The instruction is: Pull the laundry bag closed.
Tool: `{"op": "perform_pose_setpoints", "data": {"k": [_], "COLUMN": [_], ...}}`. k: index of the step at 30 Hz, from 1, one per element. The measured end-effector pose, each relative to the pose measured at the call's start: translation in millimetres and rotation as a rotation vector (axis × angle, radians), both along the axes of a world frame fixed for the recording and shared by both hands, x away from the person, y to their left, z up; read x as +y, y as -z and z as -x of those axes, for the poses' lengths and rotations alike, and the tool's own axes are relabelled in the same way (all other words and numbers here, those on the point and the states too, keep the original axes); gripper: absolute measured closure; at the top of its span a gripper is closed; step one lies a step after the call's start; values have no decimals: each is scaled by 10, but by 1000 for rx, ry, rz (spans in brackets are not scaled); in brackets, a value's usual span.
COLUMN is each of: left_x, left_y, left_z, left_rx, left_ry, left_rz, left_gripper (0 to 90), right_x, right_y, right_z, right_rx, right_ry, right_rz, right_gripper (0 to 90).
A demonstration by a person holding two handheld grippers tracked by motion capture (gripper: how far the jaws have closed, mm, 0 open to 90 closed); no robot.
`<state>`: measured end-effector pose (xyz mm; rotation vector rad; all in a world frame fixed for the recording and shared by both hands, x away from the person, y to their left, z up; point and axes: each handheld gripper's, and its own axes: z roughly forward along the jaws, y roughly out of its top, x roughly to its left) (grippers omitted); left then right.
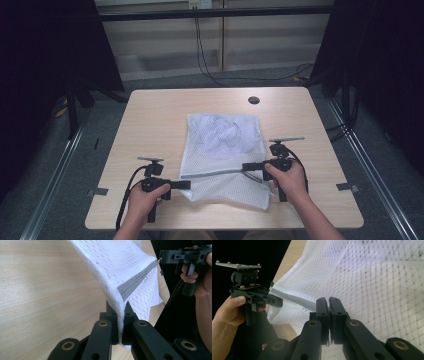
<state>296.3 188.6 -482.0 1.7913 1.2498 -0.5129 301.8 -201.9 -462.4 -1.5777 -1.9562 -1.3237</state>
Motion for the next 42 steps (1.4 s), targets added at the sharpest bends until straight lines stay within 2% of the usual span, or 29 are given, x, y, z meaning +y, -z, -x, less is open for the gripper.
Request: {"op": "perform_pose_setpoints", "data": {"k": [9,11,13,14,20,24,28,36,37,42], "left_x": [11,4,23,20,33,16,32,59,68,66], "left_y": [-3,-5,0,-2,-1,-5,2,-1,3,6], "left_z": [0,3,0,4,5,12,9,10,8,11], "left_rx": [-11,-5,-4,0,-5,-2,-3,1,0,2], "left_ry": [13,2,19,2,8,-5,9,-9,2,-3], "left_rz": [-7,-4,-8,-1,-7,2,-8,-2,-7,-7], "left_gripper": [885,885,886,885,886,886,885,886,885,886], "right_x": [-8,-14,-30,-43,-82,-96,-117,-222,-232,-245], "right_y": [-7,-6,-13,-10,-17,-17,-28,-34,-35,-29], "right_z": [2,3,6,2,5,3,9,4,6,12], "right_rx": [-2,-8,-6,-10,-4,-11,-5,-14,-13,-15], "right_ry": [-4,-6,-1,1,9,11,15,41,43,36], "right_rz": [-1,-4,4,0,-5,-5,-6,-4,-5,1], "right_gripper": [876,876,876,876,876,876,876,876,876,876]}}
